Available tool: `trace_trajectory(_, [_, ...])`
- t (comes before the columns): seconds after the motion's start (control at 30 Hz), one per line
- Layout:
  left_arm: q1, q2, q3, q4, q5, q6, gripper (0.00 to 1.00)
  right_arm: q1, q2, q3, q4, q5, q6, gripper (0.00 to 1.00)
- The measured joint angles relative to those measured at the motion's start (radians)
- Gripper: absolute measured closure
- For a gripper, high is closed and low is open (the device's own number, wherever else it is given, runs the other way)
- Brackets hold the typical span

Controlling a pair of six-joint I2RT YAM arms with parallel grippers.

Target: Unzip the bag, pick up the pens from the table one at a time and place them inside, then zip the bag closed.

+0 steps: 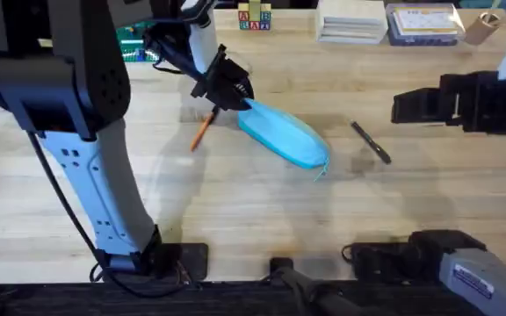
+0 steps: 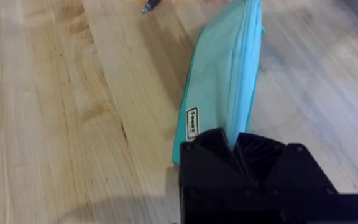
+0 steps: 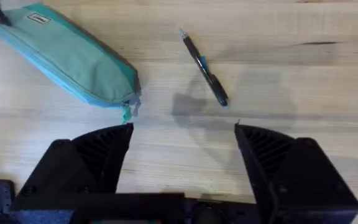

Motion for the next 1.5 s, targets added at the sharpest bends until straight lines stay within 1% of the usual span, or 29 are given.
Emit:
trace_trajectory(0.37, [0.0,0.0,0.0,0.0,0.0,0.0,0.958,0.0,0.0,0.0,-0.055,-0.007,0.0,0.005])
trace_trajectory(0.73, [0.0,0.0,0.0,0.007,0.0,0.0,0.958,0.0,0.0,0.0,-0.055,-0.137,-0.047,0.005])
trace_trajectory(1.0, [0.0,0.0,0.0,0.016,0.001,0.0,0.958,0.0,-0.003,-0.007,-0.049,-0.17,-0.057,0.004])
trace_trajectory(1.03, [0.0,0.0,0.0,0.016,0.001,0.0,0.958,0.0,-0.007,-0.017,-0.045,-0.172,-0.058,0.005])
trace_trajectory(1.07, [0.0,0.0,0.0,0.016,0.001,0.0,0.959,0.0,-0.03,-0.066,-0.03,-0.185,-0.058,0.005])
trace_trajectory(1.5, [0.0,0.0,0.0,0.016,0.001,0.0,0.958,0.0,-0.149,-0.307,0.124,-0.266,-0.021,0.005])
